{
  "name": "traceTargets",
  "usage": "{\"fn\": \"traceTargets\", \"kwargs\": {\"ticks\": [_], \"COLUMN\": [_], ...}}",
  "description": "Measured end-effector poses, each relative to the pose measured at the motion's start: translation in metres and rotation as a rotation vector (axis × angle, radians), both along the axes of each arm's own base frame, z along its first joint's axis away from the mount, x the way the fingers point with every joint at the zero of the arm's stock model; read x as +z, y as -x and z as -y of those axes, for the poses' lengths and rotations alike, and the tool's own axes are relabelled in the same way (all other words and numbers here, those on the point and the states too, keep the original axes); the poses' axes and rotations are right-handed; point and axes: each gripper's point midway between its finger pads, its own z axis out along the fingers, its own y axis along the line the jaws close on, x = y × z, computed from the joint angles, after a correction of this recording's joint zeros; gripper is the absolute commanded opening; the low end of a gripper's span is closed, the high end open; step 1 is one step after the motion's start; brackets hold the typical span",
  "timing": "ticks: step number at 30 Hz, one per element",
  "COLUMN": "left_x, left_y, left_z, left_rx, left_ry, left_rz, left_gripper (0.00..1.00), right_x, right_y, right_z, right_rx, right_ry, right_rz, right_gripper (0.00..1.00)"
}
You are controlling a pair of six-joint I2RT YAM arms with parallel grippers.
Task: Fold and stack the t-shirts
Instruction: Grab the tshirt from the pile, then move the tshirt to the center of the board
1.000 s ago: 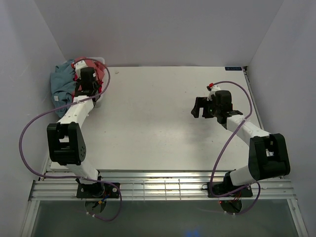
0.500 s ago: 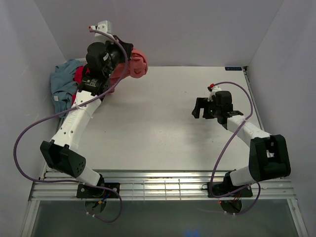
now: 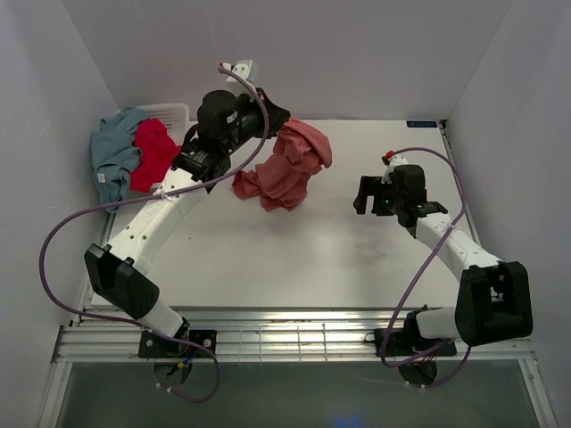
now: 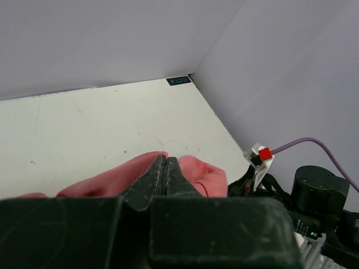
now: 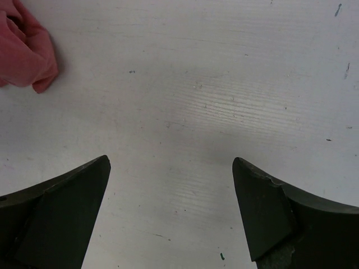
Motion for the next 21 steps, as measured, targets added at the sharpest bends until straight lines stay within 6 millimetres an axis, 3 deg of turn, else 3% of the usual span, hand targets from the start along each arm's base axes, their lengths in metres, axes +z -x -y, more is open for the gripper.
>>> {"fn": "traceTargets", "kwargs": {"ticks": [3, 6, 10, 14, 17, 21], "left_x": [0.011, 0.003, -0.034, -0.095, -0.135, -0.168], "left_y": [0.005, 0.01, 0.006, -0.006, -0.01, -0.019], "left_z": [0.005, 0.016, 0.043, 0.056, 0.046, 0.005], "left_rx": [-0.039, -0.102, -0.178, -0.151, -0.073, 0.154], "left_ry": [0.025, 0.052, 0.046, -0.008, -0.06, -0.122], "left_rz": [0.015, 0.006, -0.057, -0.154, -0.215, -0.259], "left_gripper": [0.0, 0.0, 0.0, 0.0, 0.0, 0.0], "right_x": [0.002, 0.007, 0.012, 0.015, 0.018, 0.02], "right_y": [0.002, 0.005, 0.009, 0.013, 0.016, 0.02], "right_z": [0.004, 0.008, 0.016, 0.02, 0.02, 0.01], "right_rx": [-0.019, -0.037, -0.066, -0.082, -0.075, -0.025], "right_ry": [0.01, 0.02, 0.042, 0.057, 0.055, 0.019], "right_rz": [-0.002, 0.005, 0.011, 0.013, 0.014, 0.01], "right_gripper": [0.95, 0.95, 0.95, 0.95, 0.95, 0.95]}}
